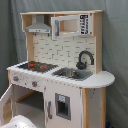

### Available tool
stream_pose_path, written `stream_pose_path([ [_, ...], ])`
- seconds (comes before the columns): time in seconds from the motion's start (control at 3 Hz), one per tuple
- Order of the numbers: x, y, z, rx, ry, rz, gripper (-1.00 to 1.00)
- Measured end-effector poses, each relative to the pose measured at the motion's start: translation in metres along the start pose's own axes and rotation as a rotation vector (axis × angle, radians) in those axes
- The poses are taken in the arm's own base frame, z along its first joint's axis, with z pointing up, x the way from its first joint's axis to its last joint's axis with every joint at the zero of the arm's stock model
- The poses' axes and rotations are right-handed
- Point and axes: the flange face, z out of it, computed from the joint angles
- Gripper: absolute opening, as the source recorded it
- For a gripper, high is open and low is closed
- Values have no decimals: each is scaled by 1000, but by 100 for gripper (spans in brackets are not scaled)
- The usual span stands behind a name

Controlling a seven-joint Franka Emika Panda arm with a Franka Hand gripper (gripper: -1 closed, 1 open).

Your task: Play with the kitchen

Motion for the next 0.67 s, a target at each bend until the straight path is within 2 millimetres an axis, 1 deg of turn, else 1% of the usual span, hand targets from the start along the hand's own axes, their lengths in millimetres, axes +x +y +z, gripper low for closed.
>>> stream_pose_path([
  [0.33,5,3,-19,-124,9,1,100],
  [0.67,21,-4,-33,-216,50,-15,100],
])
